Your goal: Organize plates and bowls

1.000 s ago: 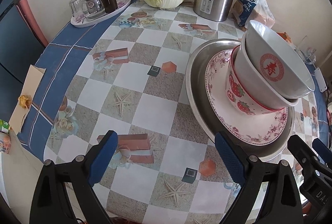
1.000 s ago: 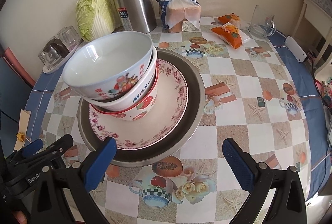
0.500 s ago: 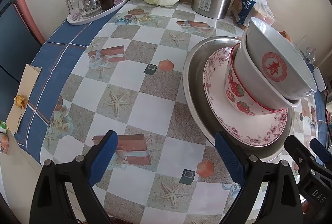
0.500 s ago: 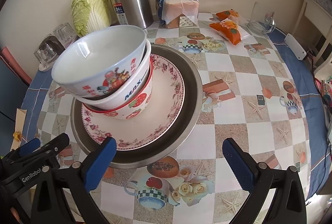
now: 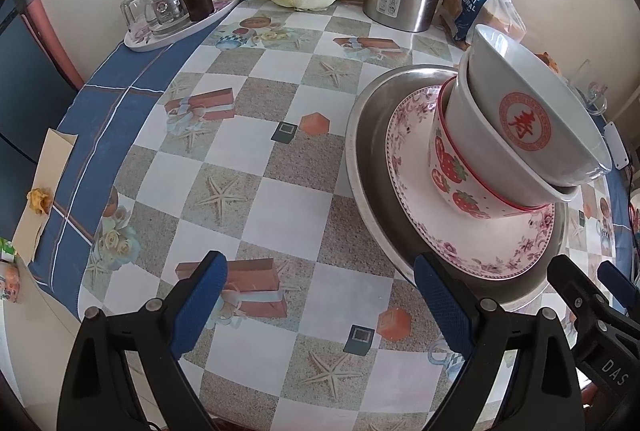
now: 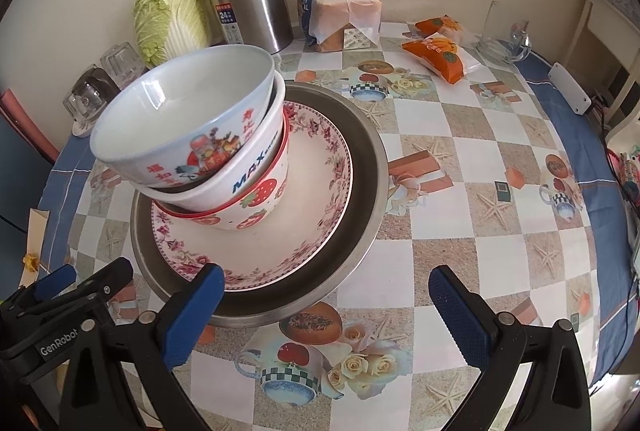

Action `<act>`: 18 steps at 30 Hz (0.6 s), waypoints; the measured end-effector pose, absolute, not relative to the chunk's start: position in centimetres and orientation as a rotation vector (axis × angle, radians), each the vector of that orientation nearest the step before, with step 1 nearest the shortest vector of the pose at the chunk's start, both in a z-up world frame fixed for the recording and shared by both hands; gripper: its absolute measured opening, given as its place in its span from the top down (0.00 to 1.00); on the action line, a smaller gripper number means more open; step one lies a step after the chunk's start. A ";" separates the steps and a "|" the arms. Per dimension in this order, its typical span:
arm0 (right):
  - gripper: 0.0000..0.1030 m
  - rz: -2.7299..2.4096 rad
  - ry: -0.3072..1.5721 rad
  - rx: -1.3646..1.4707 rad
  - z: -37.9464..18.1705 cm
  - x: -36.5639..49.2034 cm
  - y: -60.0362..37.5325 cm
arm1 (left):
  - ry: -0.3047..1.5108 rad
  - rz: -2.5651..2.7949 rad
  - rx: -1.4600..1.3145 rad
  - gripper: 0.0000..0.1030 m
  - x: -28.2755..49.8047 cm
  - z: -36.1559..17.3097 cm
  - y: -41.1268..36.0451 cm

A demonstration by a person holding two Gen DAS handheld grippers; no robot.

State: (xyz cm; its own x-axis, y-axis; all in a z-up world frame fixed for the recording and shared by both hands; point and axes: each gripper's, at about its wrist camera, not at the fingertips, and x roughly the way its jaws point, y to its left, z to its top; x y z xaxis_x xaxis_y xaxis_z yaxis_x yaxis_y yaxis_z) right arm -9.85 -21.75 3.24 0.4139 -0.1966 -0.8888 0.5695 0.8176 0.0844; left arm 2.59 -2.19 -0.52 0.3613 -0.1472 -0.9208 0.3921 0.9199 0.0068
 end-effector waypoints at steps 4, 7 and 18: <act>0.00 -0.498 1.041 0.407 3.2 -9.9 -21.8 | 1.148 -0.353 0.246 0.08 2.6 -0.5 -2.2; 0.00 -0.498 1.042 0.406 3.2 -9.9 -21.8 | 1.150 -0.352 0.244 0.08 2.6 -0.5 -2.2; 0.00 -0.501 1.046 0.406 3.0 -9.9 -21.9 | 1.153 -0.359 0.231 0.08 2.7 -0.5 -2.2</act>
State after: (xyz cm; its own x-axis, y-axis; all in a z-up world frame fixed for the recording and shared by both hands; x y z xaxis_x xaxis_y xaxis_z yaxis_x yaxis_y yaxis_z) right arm -9.94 -21.88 3.05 0.4078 -0.1977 -0.8914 0.5711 0.8169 0.0802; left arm 2.67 -2.20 -0.53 0.3582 -0.1575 -0.9203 0.3922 0.9198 -0.0047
